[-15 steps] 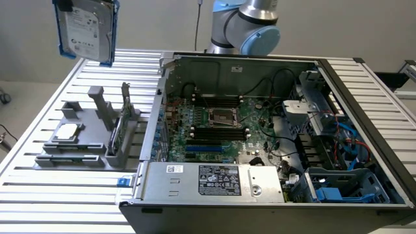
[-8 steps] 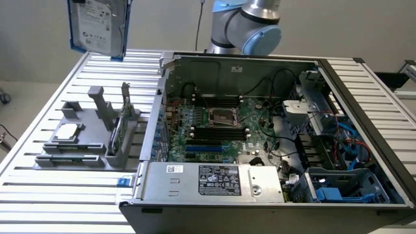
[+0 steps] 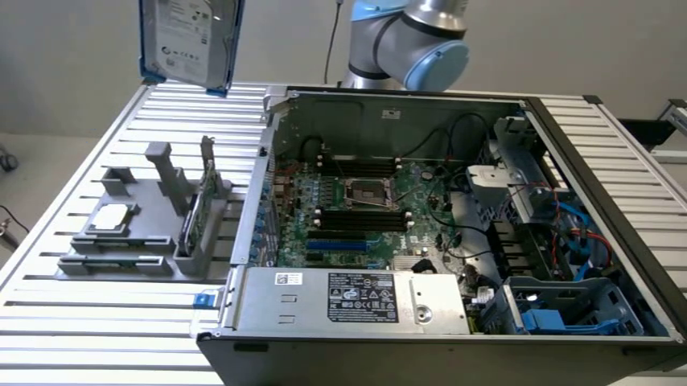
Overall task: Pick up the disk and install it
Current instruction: 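Pick up the disk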
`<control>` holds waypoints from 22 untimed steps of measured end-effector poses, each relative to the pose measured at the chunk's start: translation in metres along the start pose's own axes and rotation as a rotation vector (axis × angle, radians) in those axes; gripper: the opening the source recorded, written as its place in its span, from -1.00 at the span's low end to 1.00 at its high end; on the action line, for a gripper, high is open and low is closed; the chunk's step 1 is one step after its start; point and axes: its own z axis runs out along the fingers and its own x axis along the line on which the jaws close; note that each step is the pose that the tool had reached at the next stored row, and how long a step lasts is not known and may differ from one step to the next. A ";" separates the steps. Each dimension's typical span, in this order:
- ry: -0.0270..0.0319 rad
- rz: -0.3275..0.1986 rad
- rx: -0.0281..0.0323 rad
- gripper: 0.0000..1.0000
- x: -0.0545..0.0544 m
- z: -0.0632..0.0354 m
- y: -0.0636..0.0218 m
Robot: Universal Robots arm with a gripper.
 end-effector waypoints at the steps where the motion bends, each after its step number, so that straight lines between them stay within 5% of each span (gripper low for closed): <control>1: -0.0002 0.000 0.0000 -0.35 0.001 -0.0009 -0.0044; 22: -0.0021 0.000 -0.0001 -0.35 0.033 -0.0189 -0.0969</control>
